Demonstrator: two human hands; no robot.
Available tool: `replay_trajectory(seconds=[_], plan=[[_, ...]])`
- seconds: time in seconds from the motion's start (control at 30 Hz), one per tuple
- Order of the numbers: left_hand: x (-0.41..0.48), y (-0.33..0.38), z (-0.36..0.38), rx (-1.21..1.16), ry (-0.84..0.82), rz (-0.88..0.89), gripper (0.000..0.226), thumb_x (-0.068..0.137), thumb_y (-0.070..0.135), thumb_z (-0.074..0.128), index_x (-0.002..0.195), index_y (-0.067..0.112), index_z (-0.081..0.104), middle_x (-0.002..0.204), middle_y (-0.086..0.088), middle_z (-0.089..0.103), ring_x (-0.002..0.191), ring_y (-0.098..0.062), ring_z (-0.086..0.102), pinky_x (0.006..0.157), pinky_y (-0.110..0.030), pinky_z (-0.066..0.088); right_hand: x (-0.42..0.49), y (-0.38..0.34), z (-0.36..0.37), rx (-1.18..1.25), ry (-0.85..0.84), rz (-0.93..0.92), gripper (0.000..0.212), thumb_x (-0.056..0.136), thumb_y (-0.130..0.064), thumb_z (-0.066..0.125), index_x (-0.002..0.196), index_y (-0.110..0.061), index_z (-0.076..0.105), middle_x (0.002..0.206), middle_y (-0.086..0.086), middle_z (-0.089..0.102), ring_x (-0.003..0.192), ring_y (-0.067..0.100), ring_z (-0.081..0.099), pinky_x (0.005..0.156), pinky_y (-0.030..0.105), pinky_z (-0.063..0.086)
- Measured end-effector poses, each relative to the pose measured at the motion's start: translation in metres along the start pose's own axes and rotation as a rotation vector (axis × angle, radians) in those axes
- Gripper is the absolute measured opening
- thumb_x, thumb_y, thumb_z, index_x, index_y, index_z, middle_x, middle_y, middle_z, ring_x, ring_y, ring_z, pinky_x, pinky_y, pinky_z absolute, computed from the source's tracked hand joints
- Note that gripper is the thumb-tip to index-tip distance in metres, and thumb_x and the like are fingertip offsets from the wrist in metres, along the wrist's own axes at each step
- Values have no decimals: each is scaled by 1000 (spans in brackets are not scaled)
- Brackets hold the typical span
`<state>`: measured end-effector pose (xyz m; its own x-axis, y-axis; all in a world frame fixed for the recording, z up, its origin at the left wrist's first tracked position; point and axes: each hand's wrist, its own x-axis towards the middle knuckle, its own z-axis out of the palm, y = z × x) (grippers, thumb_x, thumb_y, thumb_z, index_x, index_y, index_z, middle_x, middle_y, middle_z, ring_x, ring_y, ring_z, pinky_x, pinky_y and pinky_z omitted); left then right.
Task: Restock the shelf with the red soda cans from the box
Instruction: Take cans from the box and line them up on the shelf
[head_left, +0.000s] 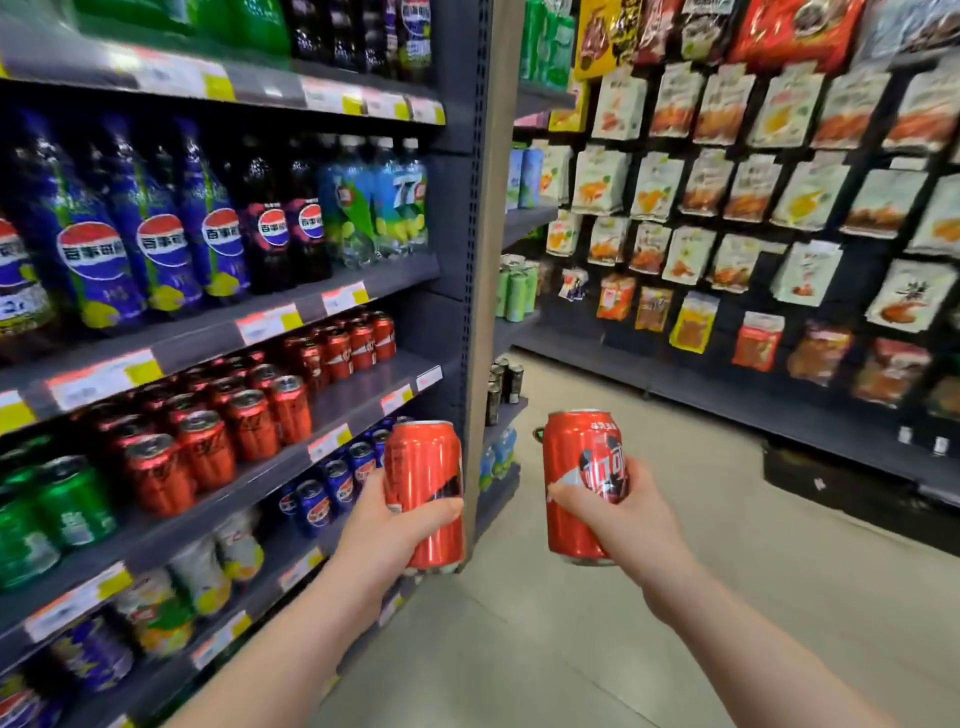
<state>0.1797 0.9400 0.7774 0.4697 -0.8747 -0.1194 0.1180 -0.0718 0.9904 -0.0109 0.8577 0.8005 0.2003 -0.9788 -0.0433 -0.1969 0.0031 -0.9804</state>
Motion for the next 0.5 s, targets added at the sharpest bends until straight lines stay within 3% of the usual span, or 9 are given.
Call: replay_trajectory(seconds=[0.1,0.17,0.27,0.33,0.4,0.5], plan=[[33,1,16,9,22,-11,66,60,21,80,116,24,45,98,-1,62,82,-13,63,46,-16,47,50,0,0,-13,-33,-11,55,69,-23,81,114,-18,49,95,1,62,81,14,63,49,20,47],[62,-3,23,0,66,-29,61,70,18,80,119,26,44,101,0,62,86,-14,64,52,-19,47,87,2,3,-4,-71,-21,50,71,-21,79,111,-19,49,94,0,62,81,14,63,55,24,46],[99,-12,34,-10,174,-72,64,69,20,80,122,27,44,105,-2,64,90,-21,66,57,-27,53,141,9,9,-15,-169,-27,42,75,-19,76,105,-21,48,92,-2,61,80,13,62,54,24,47],[121,-12,44,-18,252,-87,69,64,26,82,121,28,43,107,-2,62,92,-22,65,69,-37,56,176,7,12,-50,-261,-27,41,74,-20,76,102,-25,47,93,-2,62,80,13,63,50,23,48],[141,-13,55,-19,330,-93,68,52,32,78,113,30,46,107,-3,62,92,-23,65,72,-38,55,212,8,15,-78,-336,-34,42,71,-23,79,98,-28,47,96,-2,63,84,15,63,62,30,55],[165,-7,68,-61,447,-88,56,50,32,73,100,30,49,103,-5,65,88,-24,67,62,-31,52,258,3,23,-131,-446,-63,55,56,-39,80,102,-27,52,98,0,66,89,19,65,83,45,55]])
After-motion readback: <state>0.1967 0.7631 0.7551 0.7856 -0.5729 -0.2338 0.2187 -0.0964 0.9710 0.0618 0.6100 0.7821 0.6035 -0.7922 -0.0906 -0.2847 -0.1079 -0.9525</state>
